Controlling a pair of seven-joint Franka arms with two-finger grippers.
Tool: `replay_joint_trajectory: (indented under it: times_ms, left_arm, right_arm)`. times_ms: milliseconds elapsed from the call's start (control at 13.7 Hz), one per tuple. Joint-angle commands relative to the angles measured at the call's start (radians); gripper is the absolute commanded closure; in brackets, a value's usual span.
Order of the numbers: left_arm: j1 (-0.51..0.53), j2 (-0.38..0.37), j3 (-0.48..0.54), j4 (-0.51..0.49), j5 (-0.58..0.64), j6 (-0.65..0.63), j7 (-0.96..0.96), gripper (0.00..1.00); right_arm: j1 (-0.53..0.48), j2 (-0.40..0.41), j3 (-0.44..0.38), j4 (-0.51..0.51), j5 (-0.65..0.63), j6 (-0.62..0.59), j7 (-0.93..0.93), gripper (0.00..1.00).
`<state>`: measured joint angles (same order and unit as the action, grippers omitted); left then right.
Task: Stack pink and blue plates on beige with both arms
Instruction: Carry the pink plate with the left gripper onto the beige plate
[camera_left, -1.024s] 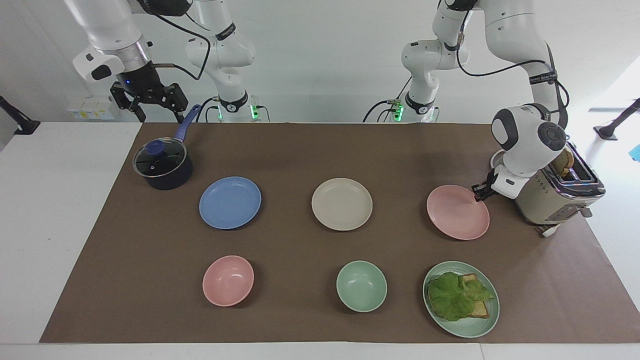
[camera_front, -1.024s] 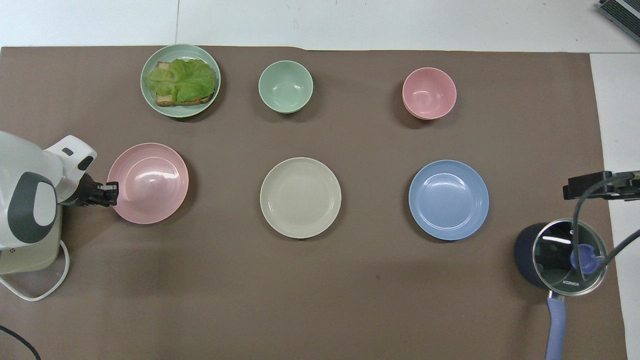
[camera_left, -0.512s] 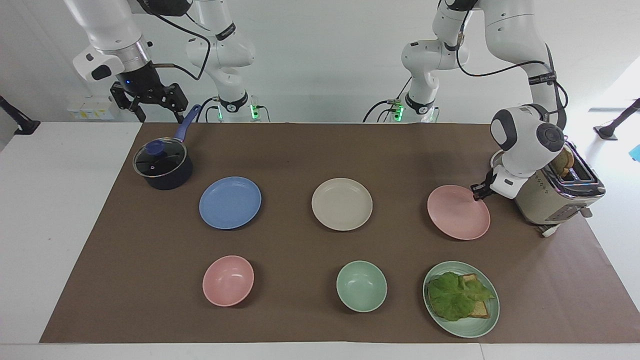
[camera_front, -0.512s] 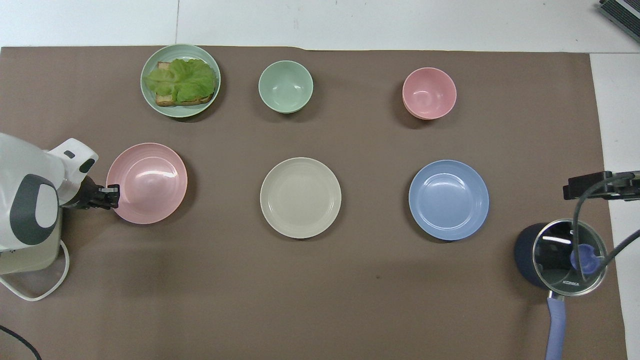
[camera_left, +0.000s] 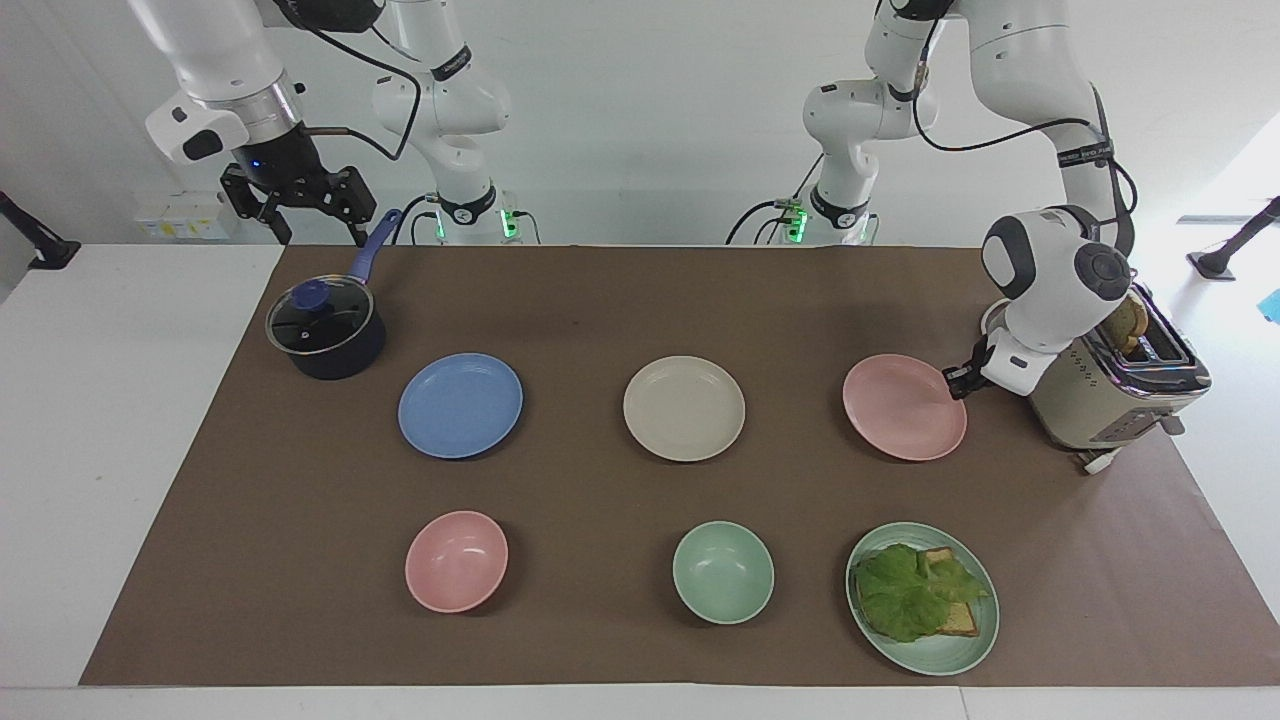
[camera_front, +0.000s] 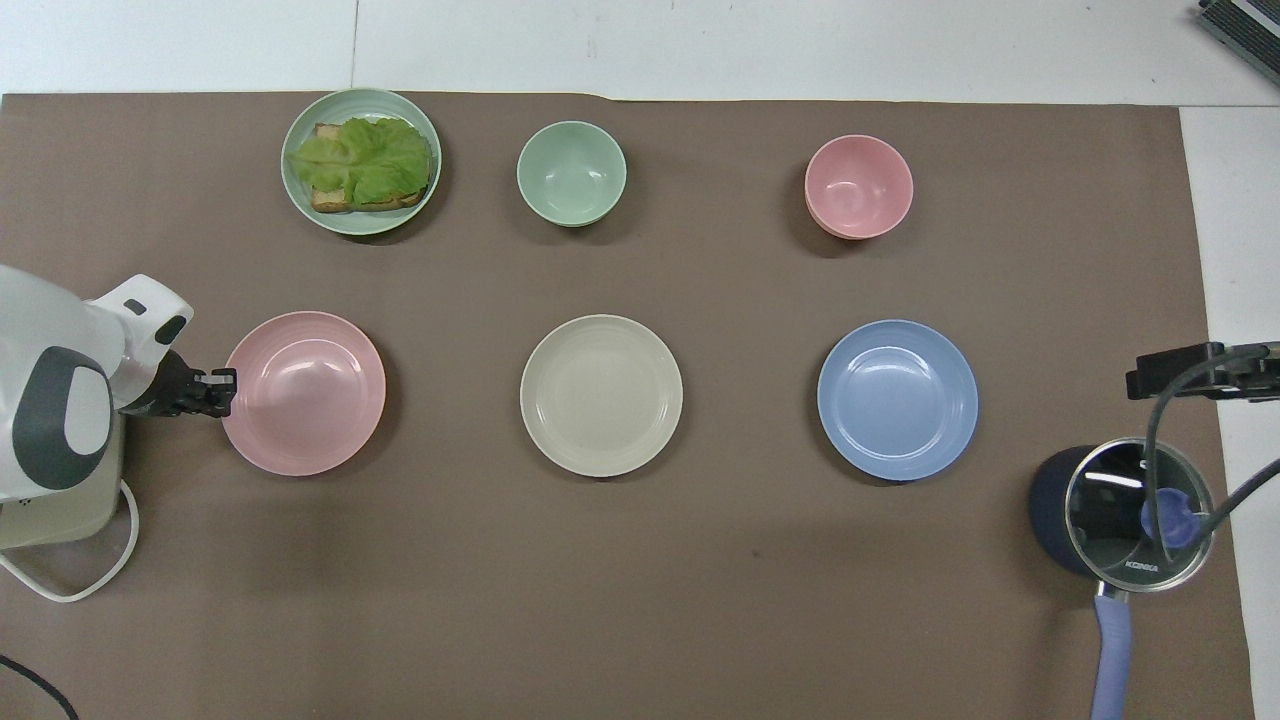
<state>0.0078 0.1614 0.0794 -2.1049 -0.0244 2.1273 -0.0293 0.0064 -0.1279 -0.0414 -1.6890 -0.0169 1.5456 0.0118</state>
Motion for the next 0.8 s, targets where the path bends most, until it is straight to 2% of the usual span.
replay_joint_trajectory:
  times_ms: [0,146,220,439,585,732]
  left_arm:
    - [-0.008,-0.019,-0.007,0.147,-0.043,-0.21,-0.009,1.0]
    - [-0.023,-0.017,-0.009,0.273,-0.118,-0.361,-0.021,1.0]
    - [-0.041,-0.019,-0.009,0.293,-0.124,-0.388,-0.05,1.0]
    - [-0.152,-0.022,-0.012,0.284,-0.132,-0.356,-0.188,1.0]
    - [-0.228,-0.034,-0.017,0.263,-0.186,-0.324,-0.248,1.0]
    - [-0.322,-0.039,-0.017,0.218,-0.215,-0.224,-0.334,1.0]
  right_arm:
    - [-0.013,-0.019,0.005,-0.021,-0.008,0.005,-0.016,0.0]
    - [-0.013,-0.019,0.005,-0.021,-0.008,0.007,-0.016,0.0]
    - [-0.013,-0.019,0.005,-0.021,-0.008,0.007,-0.016,0.0]
    - [-0.023,-0.024,0.005,-0.029,-0.006,0.008,-0.023,0.0]
    - [-0.023,-0.03,0.005,-0.038,-0.005,0.011,-0.023,0.0]
    - [-0.023,-0.03,0.005,-0.04,-0.003,0.011,-0.023,0.0]
